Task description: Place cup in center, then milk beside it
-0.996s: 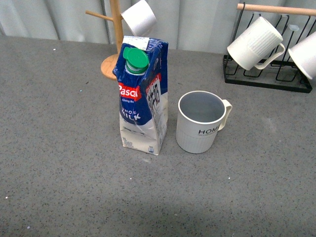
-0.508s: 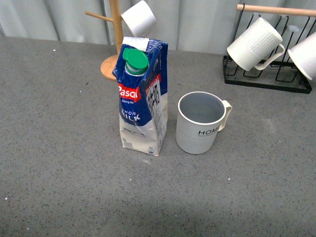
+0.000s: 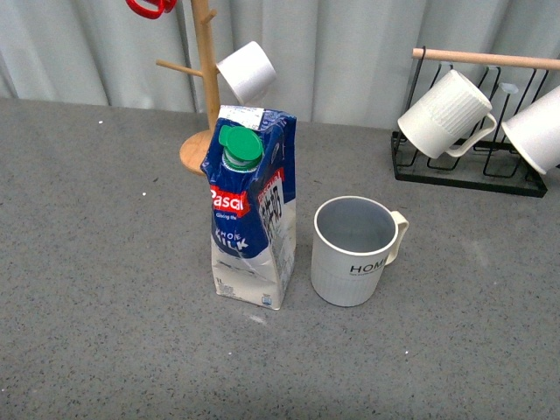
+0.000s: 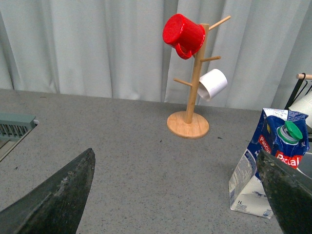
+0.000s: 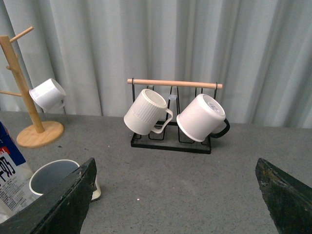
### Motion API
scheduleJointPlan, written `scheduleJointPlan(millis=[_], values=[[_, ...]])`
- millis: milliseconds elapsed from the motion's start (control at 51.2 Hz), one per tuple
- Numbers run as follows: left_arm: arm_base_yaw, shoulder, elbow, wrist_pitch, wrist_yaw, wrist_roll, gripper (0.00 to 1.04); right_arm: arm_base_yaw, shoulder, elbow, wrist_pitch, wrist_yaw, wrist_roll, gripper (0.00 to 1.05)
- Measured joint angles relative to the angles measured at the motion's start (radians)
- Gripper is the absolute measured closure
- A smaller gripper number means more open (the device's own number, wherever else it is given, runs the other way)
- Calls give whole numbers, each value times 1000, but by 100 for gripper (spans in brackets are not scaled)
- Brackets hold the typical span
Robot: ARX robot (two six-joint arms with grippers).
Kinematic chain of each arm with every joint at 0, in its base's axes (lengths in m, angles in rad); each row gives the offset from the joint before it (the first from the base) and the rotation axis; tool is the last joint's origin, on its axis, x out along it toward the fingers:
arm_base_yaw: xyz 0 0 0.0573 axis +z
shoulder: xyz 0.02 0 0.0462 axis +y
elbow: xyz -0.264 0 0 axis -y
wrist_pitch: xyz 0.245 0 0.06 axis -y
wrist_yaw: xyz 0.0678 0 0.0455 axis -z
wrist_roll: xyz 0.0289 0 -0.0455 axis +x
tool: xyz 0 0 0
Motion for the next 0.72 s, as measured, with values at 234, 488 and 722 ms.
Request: scheduleJointPlan(millis=[234,488,722], values=[[0,0,0,0,0,0,7,0,0,0,0,0,0,9],[0,0,0,0,0,0,7,0,0,0,0,0,0,9],[0,0,0,0,0,0,7,0,0,0,0,0,0,9]])
